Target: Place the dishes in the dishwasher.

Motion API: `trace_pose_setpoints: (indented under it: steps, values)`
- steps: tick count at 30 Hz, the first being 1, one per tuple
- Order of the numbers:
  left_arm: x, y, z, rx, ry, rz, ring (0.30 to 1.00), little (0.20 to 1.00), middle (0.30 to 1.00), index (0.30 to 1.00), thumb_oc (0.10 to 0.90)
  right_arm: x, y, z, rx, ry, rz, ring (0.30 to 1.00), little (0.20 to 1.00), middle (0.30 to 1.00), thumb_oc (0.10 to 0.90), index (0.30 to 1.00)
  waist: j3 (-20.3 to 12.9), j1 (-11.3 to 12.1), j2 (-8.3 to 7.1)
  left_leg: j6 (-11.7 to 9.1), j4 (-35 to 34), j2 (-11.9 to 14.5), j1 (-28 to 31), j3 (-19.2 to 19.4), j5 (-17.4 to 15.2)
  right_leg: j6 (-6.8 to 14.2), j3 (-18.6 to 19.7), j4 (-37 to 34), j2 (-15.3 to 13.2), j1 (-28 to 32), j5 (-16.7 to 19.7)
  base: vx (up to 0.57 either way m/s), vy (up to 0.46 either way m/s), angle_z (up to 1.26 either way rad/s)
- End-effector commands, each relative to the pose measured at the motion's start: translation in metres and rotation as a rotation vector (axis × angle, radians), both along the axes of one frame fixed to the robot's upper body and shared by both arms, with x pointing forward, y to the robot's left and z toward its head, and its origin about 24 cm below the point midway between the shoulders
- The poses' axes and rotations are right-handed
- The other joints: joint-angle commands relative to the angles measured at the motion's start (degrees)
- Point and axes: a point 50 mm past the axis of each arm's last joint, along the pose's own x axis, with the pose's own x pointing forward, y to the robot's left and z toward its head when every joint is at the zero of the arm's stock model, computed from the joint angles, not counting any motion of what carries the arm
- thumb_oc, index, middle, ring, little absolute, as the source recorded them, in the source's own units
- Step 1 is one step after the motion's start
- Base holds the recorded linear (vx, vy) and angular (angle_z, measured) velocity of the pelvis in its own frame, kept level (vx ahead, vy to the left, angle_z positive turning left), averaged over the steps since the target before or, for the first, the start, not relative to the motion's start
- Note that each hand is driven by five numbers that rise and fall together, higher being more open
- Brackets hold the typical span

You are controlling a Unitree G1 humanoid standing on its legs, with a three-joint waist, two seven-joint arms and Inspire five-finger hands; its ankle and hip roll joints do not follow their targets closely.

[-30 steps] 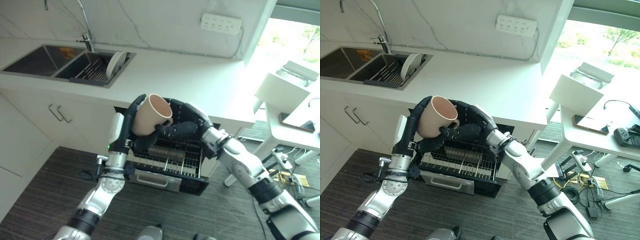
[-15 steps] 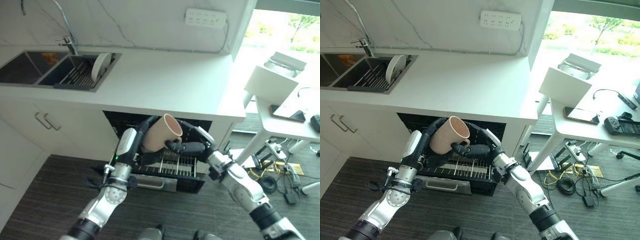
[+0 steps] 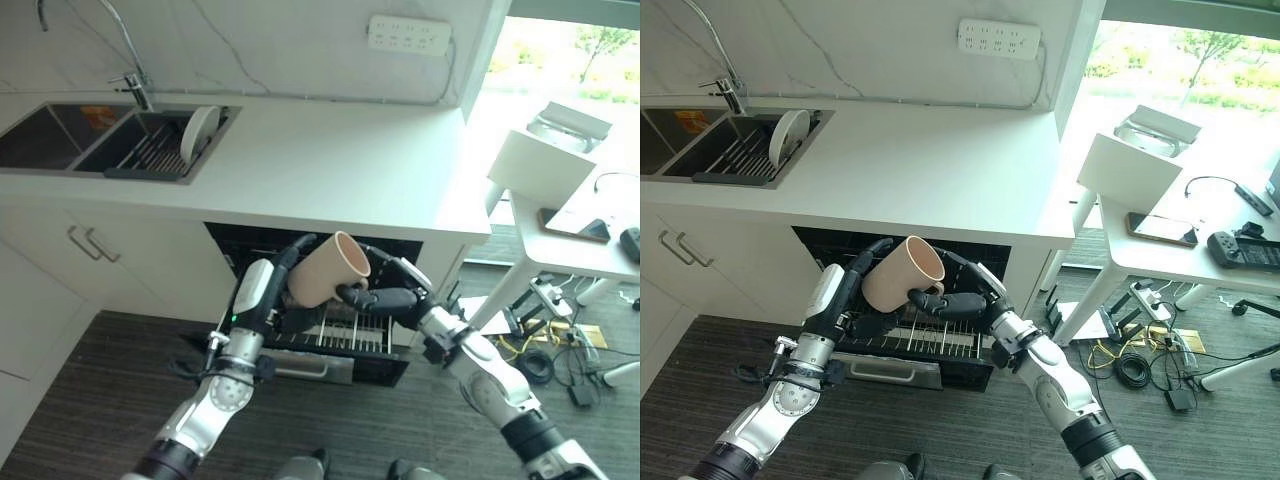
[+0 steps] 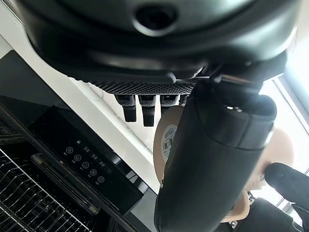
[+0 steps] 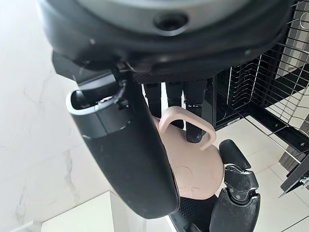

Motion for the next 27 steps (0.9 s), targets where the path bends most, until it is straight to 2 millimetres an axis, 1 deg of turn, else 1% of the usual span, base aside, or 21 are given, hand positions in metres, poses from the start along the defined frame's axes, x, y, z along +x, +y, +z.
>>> trace_pose_setpoints:
  steps: [1,2,4,6,8,9,15,18,21,24,25,27]
  values:
    - [0.01,0.013,0.05,-0.036,-0.25,0.029,0.9,0.9,0.9,0.9,0.8,0.008,-0.015,0.025,0.002,-0.171,-0.094,0.3,0.3,0.3,0.4,0.3,-2.11,0.93,-0.21,-2.11,4.27,5.72,-0.58,5.32,-6.44,5.09,2.05,-0.02,-3.09,2.03,-4.34,0.0,0.0,0.0]
    - [0.009,0.014,0.05,-0.033,-0.249,0.029,0.9,0.9,0.9,0.9,0.8,0.008,-0.016,0.024,-0.007,-0.171,-0.101,0.3,0.3,0.3,0.4,0.3,-2.1,0.93,-0.2,-2.11,4.27,5.73,-0.58,5.34,-6.43,5.1,2.03,-0.02,-3.11,2.03,-4.33,0.0,0.0,0.0]
    - [0.007,0.019,0.048,0.004,-0.231,0.024,0.9,0.9,0.9,0.9,0.8,0.008,-0.032,0.015,-0.063,-0.153,-0.158,0.3,0.3,0.3,0.4,0.3,-1.77,1.09,-0.15,-2.13,4.27,5.78,-0.65,5.37,-6.34,5.16,1.71,-0.02,-3.35,2.11,-4.26,0.04,0.02,-0.01]
    - [0.007,0.02,0.047,0.017,-0.223,0.015,0.9,0.9,0.9,0.9,0.8,0.01,-0.037,0.014,-0.066,-0.145,-0.194,0.3,0.3,0.3,0.4,0.3,-1.65,1.24,-0.08,-2.18,4.27,5.82,-0.69,5.33,-6.3,5.22,1.57,-0.02,-3.49,2.15,-4.23,0.05,0.018,0.02]
    - [0.006,0.02,0.046,0.026,-0.215,0.009,0.9,0.9,0.9,0.9,0.8,0.012,-0.041,0.014,-0.065,-0.141,-0.223,0.3,0.3,0.3,0.4,0.3,-1.59,1.37,-0.01,-2.23,4.27,5.83,-0.75,5.29,-6.28,5.29,1.44,-0.02,-3.62,2.19,-4.24,0.05,0.018,0.12]
    - [0.006,0.022,0.046,0.045,-0.198,0.0,0.9,0.9,0.9,0.9,0.8,0.014,-0.049,0.014,-0.074,-0.139,-0.26,0.3,0.3,0.3,0.4,0.3,-1.39,1.53,0.12,-2.25,4.27,5.87,-0.89,5.27,-6.22,5.38,1.24,-0.02,-3.79,2.16,-4.16,0.08,0.028,0.19]
    - [0.004,0.027,0.044,0.099,-0.169,-0.018,0.9,0.9,0.9,0.9,0.8,0.021,-0.07,0.019,-0.148,-0.144,-0.331,0.3,0.3,0.3,0.4,0.3,-0.08,2.0,0.48,-2.53,4.27,6.31,-1.99,5.45,-5.69,5.65,0.54,-0.02,-4.58,1.44,-3.68,0.04,0.029,0.17]
    - [0.003,0.029,0.046,0.136,-0.172,-0.039,0.9,0.9,0.9,0.9,0.8,0.024,-0.089,0.02,-0.182,-0.132,-0.386,0.3,0.3,0.3,0.4,0.3,1.04,2.39,0.72,-2.7,4.27,6.41,-3.04,5.39,-5.25,5.96,0.07,-0.02,-5.22,0.66,-3.22,0.01,0.031,0.12]
    - [0.002,0.031,0.048,0.148,-0.173,-0.049,0.9,0.9,0.9,0.9,0.8,0.025,-0.092,0.018,-0.214,-0.122,-0.389,0.3,0.3,0.3,0.4,0.3,1.52,2.56,0.89,-2.72,4.27,6.34,-3.34,5.31,-5.11,6.04,-0.1,-0.02,-5.47,0.47,-3.1,0.01,0.033,0.18]
    - [0.001,0.031,0.05,0.16,-0.172,-0.066,0.9,0.9,0.9,0.9,0.8,0.026,-0.095,0.013,-0.287,-0.115,-0.381,0.3,0.3,0.3,0.4,0.3,2.03,2.95,1.19,-2.74,4.27,6.2,-3.57,5.13,-4.88,6.15,-0.32,-0.02,-5.89,0.33,-2.84,0.03,0.055,0.06]
    - [0.0,0.03,0.051,0.168,-0.169,-0.078,0.9,0.9,0.9,0.9,0.8,0.028,-0.097,0.012,-0.328,-0.111,-0.381,0.3,0.3,0.3,0.4,0.3,2.29,3.2,1.32,-2.75,4.27,6.14,-3.6,5.08,-4.79,6.23,-0.46,-0.02,-6.09,0.35,-2.72,0.05,0.062,0.07]
    - [0.001,0.029,0.054,0.185,-0.166,-0.105,0.9,0.9,0.9,0.9,0.8,0.034,-0.101,0.015,-0.408,-0.119,-0.384,0.3,0.3,0.3,0.4,0.3,3.13,3.64,1.52,-2.79,4.27,6.0,-3.89,4.93,-4.52,6.4,-0.71,-0.02,-6.46,0.18,-2.36,0.05,0.056,0.05]
